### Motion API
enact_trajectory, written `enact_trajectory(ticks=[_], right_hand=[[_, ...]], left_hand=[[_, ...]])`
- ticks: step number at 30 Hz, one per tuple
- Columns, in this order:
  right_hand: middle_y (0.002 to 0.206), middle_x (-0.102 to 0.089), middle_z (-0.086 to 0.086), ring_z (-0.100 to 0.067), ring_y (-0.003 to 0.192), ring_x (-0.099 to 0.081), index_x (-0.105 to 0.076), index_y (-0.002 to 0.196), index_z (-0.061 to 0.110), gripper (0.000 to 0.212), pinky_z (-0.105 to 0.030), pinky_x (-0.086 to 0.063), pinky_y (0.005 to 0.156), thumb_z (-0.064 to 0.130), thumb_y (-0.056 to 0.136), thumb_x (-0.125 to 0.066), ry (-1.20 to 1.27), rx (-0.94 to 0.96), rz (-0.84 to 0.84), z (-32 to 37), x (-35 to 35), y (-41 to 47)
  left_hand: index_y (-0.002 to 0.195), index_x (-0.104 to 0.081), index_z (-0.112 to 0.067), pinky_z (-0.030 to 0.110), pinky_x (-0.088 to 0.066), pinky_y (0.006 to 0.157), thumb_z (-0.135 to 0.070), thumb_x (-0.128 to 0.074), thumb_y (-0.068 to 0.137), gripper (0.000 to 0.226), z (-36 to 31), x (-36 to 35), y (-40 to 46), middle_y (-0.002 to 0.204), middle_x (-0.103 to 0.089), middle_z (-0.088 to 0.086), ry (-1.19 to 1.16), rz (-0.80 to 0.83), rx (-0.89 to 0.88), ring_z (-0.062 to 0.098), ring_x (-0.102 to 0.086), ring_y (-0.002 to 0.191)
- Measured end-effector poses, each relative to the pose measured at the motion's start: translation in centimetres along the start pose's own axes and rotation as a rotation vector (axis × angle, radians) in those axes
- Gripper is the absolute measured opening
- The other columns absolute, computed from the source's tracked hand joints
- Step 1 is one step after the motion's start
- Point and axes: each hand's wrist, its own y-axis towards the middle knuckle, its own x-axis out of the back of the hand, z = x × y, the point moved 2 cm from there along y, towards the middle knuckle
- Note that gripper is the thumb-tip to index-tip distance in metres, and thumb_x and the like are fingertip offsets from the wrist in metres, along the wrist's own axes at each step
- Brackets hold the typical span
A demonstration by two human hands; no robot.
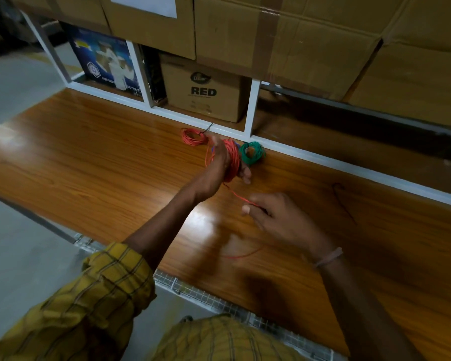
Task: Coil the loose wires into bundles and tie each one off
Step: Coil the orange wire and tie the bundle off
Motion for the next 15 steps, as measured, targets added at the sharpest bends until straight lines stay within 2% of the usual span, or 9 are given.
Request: enact_trajectory(ticks=[3,5,8,10,12,15], right_hand=[[0.07,-0.057,0.007,-0.002,0.062,-0.048,-0.067,0.088,0.02,0.017,-0.027,-0.037,0.058,0.024,0.102,-0.059,0.003,-0.013,-0.011,1.0,3.3,-0.3],[0.071,-0.057,0.008,-0.002,0.062,-0.048,-0.068,0.092,0.022,0.014,-0.024,-0.038,0.059,0.025,0.102,-0.059,-0.012,-0.004,-0.058,1.0,5.6,-0.3],[0.073,-0.061,0.007,-0.004,0.065,-0.053,-0.07,0.092,0.025,0.012,-0.022,-0.039,0.06,0.028,0.1,-0.063,-0.069,0.045,-0.212,0.0,7.9,0.3],[0.075,-0.062,0.009,-0.003,0.068,-0.055,-0.071,0.092,0.024,0.011,-0.019,-0.039,0.061,0.029,0.099,-0.065,-0.081,0.054,-0.306,-1.3,8.2,1.2],[0.077,-0.061,0.012,-0.001,0.072,-0.056,-0.071,0.09,0.02,0.011,-0.016,-0.039,0.062,0.027,0.097,-0.068,-0.071,0.061,-0.394,-2.8,7.8,2.2],[0.081,-0.063,0.007,-0.004,0.076,-0.058,-0.071,0.087,0.013,0.014,-0.021,-0.043,0.064,0.025,0.096,-0.071,-0.012,0.029,-0.499,-5.2,6.4,3.6]], left_hand=[[0.085,-0.065,-0.008,0.043,-0.051,0.086,-0.103,0.009,0.067,0.122,0.8,-0.6,-0.9,0.083,-0.07,0.014,0.275,0.048,0.005,0.026,-0.065,0.08],[0.078,-0.061,-0.007,0.043,-0.051,0.079,-0.101,0.01,0.07,0.118,1.4,-0.9,-1.5,0.071,-0.064,0.01,0.307,0.126,0.005,0.024,-0.061,0.068],[0.084,-0.051,0.003,0.029,-0.044,0.065,-0.1,0.006,0.072,0.119,1.7,-1.4,-2.6,0.064,-0.054,0.01,0.212,0.238,0.007,0.02,-0.049,0.056],[0.096,-0.05,-0.004,0.028,-0.039,0.061,-0.1,0.002,0.072,0.111,1.3,-1.9,-3.6,0.068,-0.05,0.009,0.087,0.3,0.011,0.017,-0.043,0.056],[0.108,-0.048,-0.009,0.031,-0.039,0.062,-0.1,0.0,0.071,0.11,0.9,-2.3,-4.3,0.073,-0.048,0.012,-0.02,0.336,0.016,0.018,-0.042,0.059],[0.112,-0.047,-0.002,0.029,-0.046,0.068,-0.096,0.004,0.073,0.113,0.2,-2.5,-4.6,0.076,-0.044,0.018,-0.131,0.37,-0.009,0.023,-0.039,0.061]])
